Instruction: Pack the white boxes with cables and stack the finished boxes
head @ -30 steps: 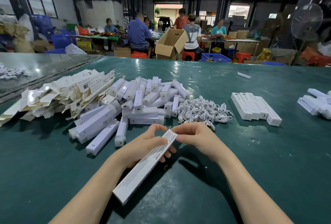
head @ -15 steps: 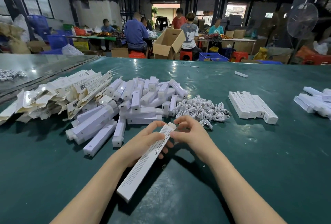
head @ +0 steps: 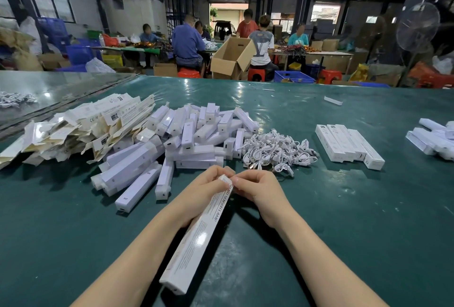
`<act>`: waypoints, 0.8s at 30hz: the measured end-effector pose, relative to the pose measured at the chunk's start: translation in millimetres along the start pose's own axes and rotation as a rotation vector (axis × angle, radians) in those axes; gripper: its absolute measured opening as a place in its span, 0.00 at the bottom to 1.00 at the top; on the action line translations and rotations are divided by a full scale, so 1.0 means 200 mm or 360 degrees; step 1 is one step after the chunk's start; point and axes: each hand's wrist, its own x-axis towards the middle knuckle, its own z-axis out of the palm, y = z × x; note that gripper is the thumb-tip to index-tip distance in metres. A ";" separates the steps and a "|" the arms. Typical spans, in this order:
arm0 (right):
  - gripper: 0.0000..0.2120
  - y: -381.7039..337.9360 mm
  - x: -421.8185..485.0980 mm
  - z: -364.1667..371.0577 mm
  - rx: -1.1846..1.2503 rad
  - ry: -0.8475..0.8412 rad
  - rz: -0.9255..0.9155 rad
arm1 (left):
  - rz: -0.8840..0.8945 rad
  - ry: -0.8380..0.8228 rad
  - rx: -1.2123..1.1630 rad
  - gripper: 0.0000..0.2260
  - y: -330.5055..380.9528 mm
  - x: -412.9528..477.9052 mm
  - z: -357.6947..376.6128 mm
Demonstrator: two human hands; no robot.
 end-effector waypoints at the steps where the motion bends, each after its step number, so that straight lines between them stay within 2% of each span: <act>1: 0.11 0.00 0.00 0.00 0.0017 0.0029 -0.0013 | 0.0014 0.0009 0.0024 0.08 0.00 0.00 0.00; 4: 0.12 0.00 0.00 0.01 -0.0009 0.0129 -0.0058 | 0.0071 0.0070 0.0102 0.04 0.01 0.00 0.00; 8: 0.11 0.00 0.00 0.03 0.0033 0.0252 -0.0011 | 0.0095 0.0292 0.0114 0.08 0.02 0.00 -0.01; 13: 0.10 -0.01 0.00 0.02 0.0303 0.0169 0.0011 | 0.0072 0.0260 0.0041 0.07 0.01 -0.01 -0.02; 18: 0.08 -0.01 0.01 0.02 0.0429 0.0256 -0.0023 | -0.0019 0.0426 -0.0114 0.12 0.00 0.01 -0.03; 21: 0.07 -0.02 0.01 0.02 0.0373 0.0261 0.0045 | -0.0011 0.0444 -0.0104 0.11 0.00 0.01 -0.03; 24: 0.11 -0.02 0.01 0.02 0.0358 0.0301 0.0158 | 0.0018 0.0391 -0.0058 0.09 -0.01 0.02 -0.02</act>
